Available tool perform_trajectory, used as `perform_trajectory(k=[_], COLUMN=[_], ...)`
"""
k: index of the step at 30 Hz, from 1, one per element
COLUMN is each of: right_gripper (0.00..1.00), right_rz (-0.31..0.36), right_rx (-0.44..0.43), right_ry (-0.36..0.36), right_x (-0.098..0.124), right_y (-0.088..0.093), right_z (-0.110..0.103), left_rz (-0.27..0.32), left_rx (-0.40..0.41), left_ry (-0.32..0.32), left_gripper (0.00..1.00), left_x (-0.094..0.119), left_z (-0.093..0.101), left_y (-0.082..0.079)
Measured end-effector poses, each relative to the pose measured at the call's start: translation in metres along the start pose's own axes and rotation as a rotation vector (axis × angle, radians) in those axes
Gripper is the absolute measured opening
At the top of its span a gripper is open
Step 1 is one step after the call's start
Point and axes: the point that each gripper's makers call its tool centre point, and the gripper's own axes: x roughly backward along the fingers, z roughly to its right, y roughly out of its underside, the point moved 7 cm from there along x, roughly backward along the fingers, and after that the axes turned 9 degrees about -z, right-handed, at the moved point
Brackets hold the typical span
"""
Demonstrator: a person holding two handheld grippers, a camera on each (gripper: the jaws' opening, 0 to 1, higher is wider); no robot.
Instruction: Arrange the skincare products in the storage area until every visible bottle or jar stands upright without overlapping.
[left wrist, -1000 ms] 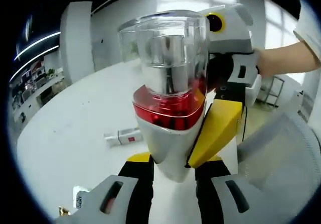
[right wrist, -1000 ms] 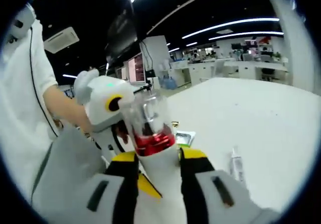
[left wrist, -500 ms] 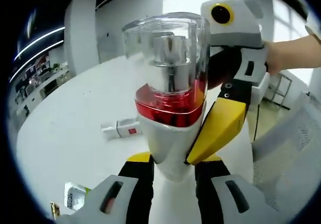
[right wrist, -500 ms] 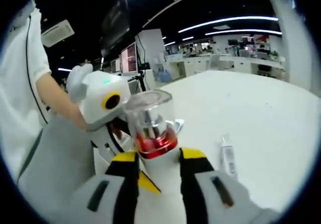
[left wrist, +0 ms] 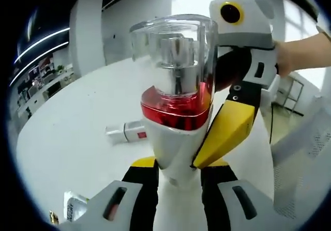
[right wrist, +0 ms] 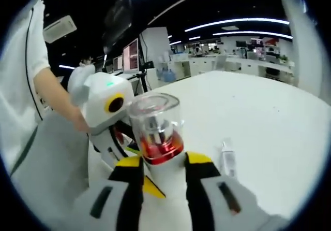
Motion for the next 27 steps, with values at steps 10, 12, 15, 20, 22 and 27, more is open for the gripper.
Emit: perform_trajectory(k=[10, 12, 15, 20, 22, 27], right_gripper=[0.31, 0.31, 0.31, 0.3, 0.31, 0.31], right_rz=[-0.013, -0.016, -0.02, -0.009, -0.004, -0.009], right_rx=[0.016, 0.026, 0.047, 0.064, 0.071, 0.092], right_ry=[-0.004, -0.006, -0.009, -0.015, -0.016, -0.023], right_x=[-0.003, -0.004, -0.007, -0.012, -0.014, -0.02], right_y=[-0.006, -0.008, -0.011, -0.014, -0.016, -0.02], right_z=[0.015, 0.018, 0.021, 0.025, 0.026, 0.027], left_rz=[0.013, 0.015, 0.016, 0.013, 0.013, 0.011], left_rx=[-0.004, -0.005, -0.011, -0.008, -0.006, -0.002], left_ry=[-0.003, -0.008, -0.017, -0.027, -0.034, -0.046], left_gripper=[0.29, 0.29, 0.29, 0.29, 0.29, 0.29], left_x=[-0.006, -0.007, -0.007, -0.007, -0.007, -0.005], left_z=[-0.013, -0.015, -0.019, -0.027, -0.029, -0.035], left_y=[-0.008, -0.009, -0.01, -0.01, -0.01, -0.009])
